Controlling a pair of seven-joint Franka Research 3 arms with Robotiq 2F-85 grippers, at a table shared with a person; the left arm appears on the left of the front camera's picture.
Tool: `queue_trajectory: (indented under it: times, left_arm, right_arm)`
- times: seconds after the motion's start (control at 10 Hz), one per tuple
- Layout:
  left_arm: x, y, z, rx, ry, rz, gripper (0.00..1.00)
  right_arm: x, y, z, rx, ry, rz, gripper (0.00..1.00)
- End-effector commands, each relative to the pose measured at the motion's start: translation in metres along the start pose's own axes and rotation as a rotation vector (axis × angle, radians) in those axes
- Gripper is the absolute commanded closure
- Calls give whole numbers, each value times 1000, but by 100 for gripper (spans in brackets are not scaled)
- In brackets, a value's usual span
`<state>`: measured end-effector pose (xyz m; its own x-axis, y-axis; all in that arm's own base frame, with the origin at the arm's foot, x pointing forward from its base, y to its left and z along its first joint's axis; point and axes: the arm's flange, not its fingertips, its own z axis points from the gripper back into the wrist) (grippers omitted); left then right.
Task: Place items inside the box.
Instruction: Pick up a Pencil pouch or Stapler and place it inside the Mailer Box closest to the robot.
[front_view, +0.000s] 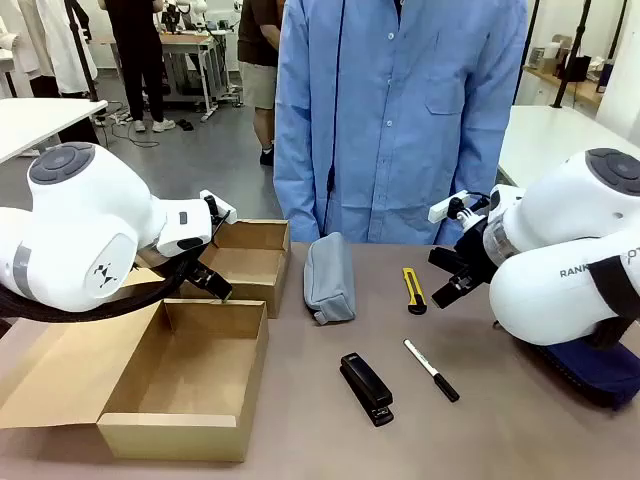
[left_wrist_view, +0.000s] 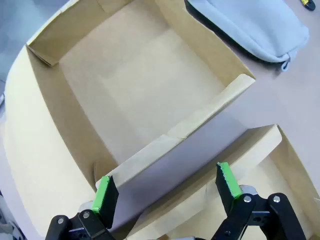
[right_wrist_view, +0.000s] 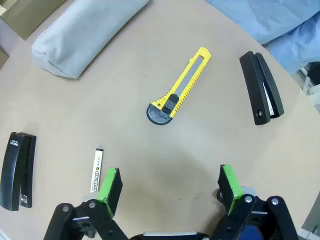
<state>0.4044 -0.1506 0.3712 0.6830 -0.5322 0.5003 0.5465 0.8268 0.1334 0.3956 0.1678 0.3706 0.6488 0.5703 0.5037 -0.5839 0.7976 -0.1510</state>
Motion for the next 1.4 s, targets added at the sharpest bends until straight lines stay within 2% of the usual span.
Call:
queue_trajectory:
  times: [0.0,1.2,1.3]
  left_arm:
    - [0,0,0,0,0,0,0]
    - [0,0,0,0,0,0,0]
    - [-2,2,26,-127,3,-61,0]
  right_arm:
    - [0,0,0,0,0,0,0]
    - [0,0,0,0,0,1,0]
    - [4,-5,20,80,58,-44,0]
